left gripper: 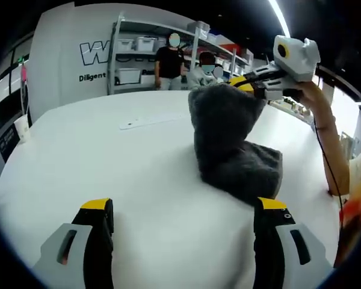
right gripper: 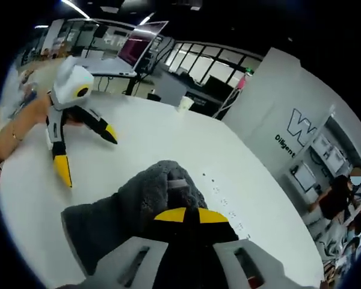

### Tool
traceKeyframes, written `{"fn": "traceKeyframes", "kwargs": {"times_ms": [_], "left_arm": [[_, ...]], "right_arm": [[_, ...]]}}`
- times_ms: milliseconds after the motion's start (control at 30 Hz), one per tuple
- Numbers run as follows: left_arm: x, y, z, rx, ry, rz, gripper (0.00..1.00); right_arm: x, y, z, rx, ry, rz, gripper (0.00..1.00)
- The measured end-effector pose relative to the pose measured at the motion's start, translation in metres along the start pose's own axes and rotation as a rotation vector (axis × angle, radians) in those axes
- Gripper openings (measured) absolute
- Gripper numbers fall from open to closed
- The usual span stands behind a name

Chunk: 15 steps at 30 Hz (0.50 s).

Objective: Open the folded towel by lifting each exposed corner and separating the folded layers until the towel lies flat within the target outline without major curled edges

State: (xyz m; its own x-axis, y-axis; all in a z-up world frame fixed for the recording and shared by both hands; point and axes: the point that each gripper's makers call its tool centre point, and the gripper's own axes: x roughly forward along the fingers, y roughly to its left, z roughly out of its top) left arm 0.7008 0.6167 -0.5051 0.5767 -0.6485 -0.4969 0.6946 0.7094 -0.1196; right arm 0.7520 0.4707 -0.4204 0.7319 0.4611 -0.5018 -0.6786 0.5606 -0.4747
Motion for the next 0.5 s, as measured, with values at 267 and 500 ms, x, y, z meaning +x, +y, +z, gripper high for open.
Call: {"fn": "traceKeyframes", "kwargs": {"times_ms": [267,500], "left_arm": [[0.0,0.001,-0.001,-0.001,0.005,0.003,0.95],[0.0,-0.002,-0.001,0.0,0.001,-0.002,0.95]], "right_arm": [[0.017,-0.006,-0.001,-0.027,-0.013,-0.054,0.0],[0.027,-0.013,-0.006,-0.027,-0.015,-0.087,0.0]]}}
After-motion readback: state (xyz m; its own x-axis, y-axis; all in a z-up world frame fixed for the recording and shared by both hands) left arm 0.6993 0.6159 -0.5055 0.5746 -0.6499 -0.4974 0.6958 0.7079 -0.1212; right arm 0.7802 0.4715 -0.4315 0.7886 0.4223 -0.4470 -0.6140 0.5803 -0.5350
